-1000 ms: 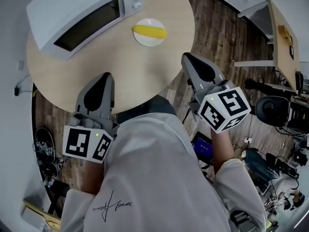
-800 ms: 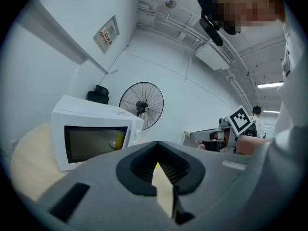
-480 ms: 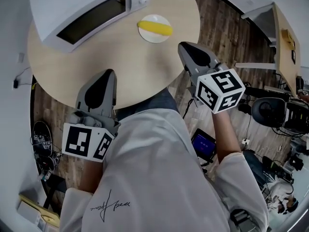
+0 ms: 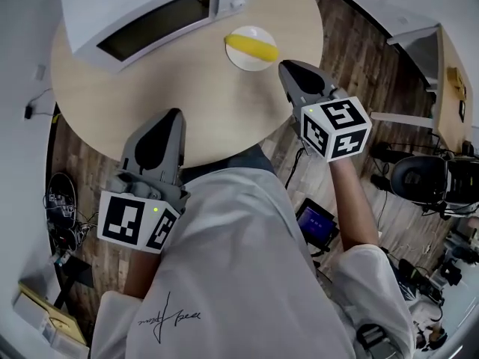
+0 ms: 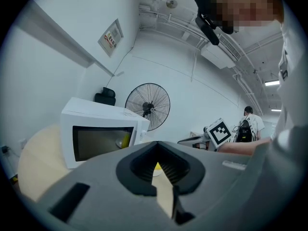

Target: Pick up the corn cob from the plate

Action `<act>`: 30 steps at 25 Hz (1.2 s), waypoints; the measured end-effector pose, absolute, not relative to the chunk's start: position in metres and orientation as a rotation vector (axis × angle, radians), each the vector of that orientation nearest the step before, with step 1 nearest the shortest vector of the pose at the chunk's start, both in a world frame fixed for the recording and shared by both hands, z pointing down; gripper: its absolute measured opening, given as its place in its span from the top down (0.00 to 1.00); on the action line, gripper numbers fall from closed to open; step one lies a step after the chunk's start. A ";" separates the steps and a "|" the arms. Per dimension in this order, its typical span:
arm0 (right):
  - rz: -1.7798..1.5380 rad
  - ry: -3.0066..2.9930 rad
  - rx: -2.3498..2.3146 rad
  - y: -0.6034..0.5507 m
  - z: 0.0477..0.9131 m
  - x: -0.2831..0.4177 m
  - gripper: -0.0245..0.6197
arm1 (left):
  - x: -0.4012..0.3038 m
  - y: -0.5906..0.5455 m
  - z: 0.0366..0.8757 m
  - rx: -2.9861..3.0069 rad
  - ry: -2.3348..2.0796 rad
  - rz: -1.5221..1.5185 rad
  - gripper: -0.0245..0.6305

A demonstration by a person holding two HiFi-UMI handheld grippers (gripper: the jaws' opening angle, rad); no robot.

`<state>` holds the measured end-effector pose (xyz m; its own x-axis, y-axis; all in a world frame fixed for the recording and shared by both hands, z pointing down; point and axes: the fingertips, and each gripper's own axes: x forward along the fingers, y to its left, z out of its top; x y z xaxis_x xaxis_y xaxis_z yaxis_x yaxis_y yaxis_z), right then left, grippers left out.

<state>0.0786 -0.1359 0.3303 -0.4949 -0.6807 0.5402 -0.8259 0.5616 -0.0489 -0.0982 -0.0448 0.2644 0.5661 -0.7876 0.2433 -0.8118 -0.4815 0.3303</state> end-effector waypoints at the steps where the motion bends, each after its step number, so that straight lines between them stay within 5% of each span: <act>1: 0.415 -2.332 1.213 -0.140 0.332 0.080 0.91 | -0.097 -0.045 0.265 2.389 -1.294 0.081 0.98; 30: 0.507 -2.286 1.021 -0.204 0.408 0.089 0.90 | -0.076 -0.088 0.288 2.285 -1.362 0.159 0.97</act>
